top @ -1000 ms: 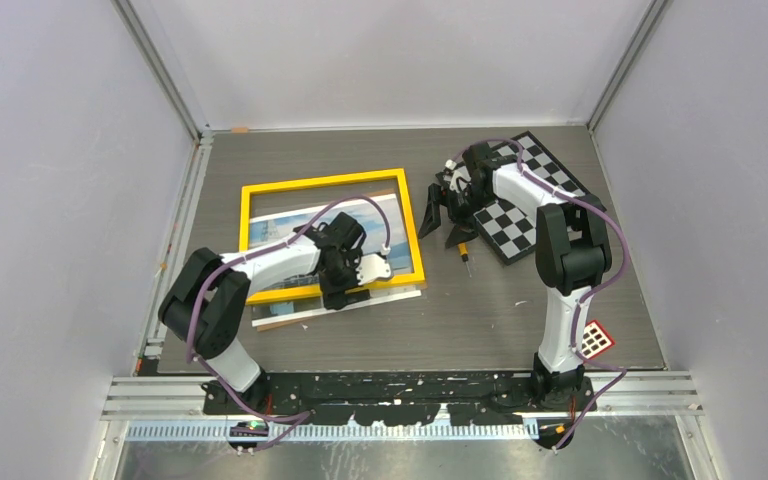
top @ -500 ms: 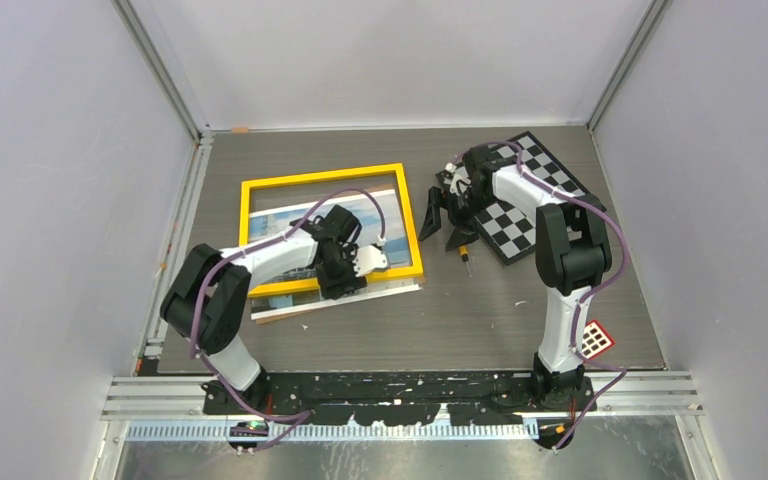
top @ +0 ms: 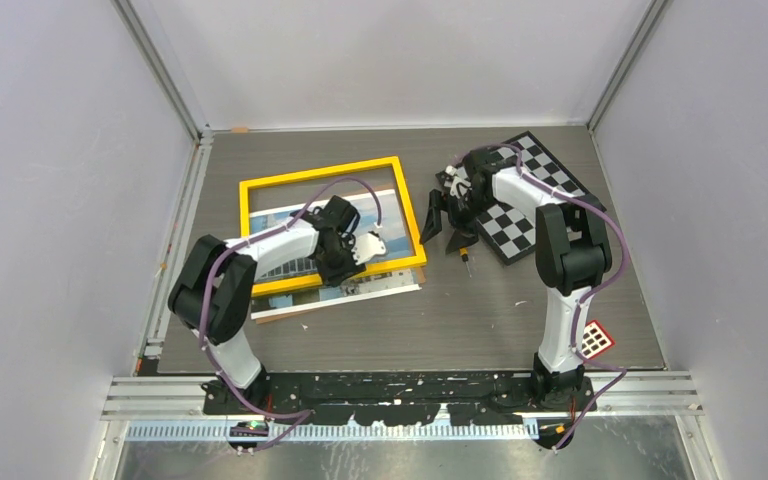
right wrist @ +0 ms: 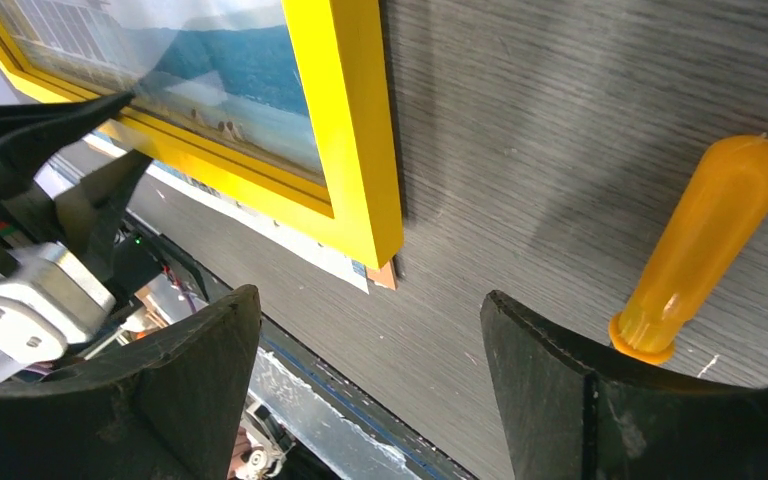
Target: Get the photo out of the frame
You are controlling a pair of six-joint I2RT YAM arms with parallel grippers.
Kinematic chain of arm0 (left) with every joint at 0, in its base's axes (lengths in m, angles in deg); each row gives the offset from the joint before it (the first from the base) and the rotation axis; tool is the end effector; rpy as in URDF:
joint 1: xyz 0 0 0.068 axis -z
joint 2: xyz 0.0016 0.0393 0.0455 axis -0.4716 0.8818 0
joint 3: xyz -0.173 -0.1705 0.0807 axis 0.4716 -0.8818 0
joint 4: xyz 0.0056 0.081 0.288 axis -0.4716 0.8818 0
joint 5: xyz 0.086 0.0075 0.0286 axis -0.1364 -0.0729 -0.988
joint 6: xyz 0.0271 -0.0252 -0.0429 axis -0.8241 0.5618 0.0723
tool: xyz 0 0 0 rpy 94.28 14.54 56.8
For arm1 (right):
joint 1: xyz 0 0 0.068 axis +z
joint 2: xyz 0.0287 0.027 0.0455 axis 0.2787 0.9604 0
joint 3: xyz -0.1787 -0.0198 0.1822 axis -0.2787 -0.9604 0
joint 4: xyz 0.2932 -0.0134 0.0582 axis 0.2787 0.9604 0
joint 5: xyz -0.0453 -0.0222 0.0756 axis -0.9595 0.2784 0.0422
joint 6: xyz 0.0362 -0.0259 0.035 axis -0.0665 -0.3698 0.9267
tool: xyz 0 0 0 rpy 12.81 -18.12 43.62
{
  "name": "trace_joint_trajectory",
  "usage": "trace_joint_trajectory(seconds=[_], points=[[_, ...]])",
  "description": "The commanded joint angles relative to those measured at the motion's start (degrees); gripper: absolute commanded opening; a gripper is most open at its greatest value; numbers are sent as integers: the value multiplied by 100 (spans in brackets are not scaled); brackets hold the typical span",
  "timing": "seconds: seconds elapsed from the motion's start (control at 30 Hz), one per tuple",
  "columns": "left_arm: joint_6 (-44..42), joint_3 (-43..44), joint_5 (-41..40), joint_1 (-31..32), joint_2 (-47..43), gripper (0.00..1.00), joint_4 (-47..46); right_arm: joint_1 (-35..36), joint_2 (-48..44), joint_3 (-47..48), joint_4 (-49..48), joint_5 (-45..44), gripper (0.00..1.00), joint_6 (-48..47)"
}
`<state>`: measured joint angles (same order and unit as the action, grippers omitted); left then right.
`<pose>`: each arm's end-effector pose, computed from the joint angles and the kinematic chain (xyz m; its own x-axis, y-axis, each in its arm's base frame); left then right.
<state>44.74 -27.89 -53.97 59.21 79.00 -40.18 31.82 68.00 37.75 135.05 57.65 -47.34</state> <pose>0.2934 -0.1834 0.1230 -0.3114 0.9081 -0.2801 0.9403 0.3371 0.0475 0.4031 0.1369 0.1386 -0.9965 -0.0609 -0.0580 -0.0837 0.7911 0.6060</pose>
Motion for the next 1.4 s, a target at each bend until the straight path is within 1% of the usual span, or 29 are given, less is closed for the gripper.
trace_joint_trajectory(seconds=[0.0, 0.23, 0.33, 0.47, 0.57, 0.6, 0.67, 0.73, 0.87, 0.93, 1.03, 1.1, 1.2, 1.3, 1.37], points=[[85, 185, -316, -176, 204, 39, -446, 29, -397, -190, -88, 139, 83, 0], [70, 198, -481, -241, 257, 36, -540, 60, -641, -783, -354, 319, 76, 153], [299, 235, -574, -311, 221, 36, -597, 89, -773, -1048, -482, 356, 74, 197], [435, 224, -768, -345, 247, 37, -673, 136, -926, -1333, -608, 395, 72, 232], [548, 215, -746, -380, 222, 39, -646, 167, -1095, -1477, -712, 433, 68, 176], [600, 218, -611, -389, 155, 40, -625, 177, -1165, -1522, -734, 433, 67, 112], [693, 161, -250, -415, -145, 46, -625, 221, -1348, -1629, -778, 389, 66, -123], [788, -17, 145, -426, -686, 52, -699, 239, -1577, -1768, -871, 294, 65, -381], [1100, -373, 858, -492, -1626, 66, -770, 345, -1856, -1946, -987, 125, 59, -773], [1150, -638, 1174, -496, -2067, 69, -785, 447, -1795, -1983, -951, 189, 55, -700], [1312, -1070, 1364, -475, -2682, 71, -983, 715, -1738, -2237, -1172, 202, 53, -430], [1328, -1361, 1265, -338, -3020, 68, -1181, 924, -1735, -2421, -1487, 206, 52, -163], [1054, -1828, 675, 214, -3487, 64, -1582, 1097, -1584, -2561, -1912, 244, 52, 242], [766, -2212, 297, 631, -3652, 64, -1902, 1189, -1374, -2557, -2047, 214, 52, 377], [710, -2296, 118, 828, -3633, 64, -2041, 1195, -1267, -2606, -2211, 166, 52, 527]])
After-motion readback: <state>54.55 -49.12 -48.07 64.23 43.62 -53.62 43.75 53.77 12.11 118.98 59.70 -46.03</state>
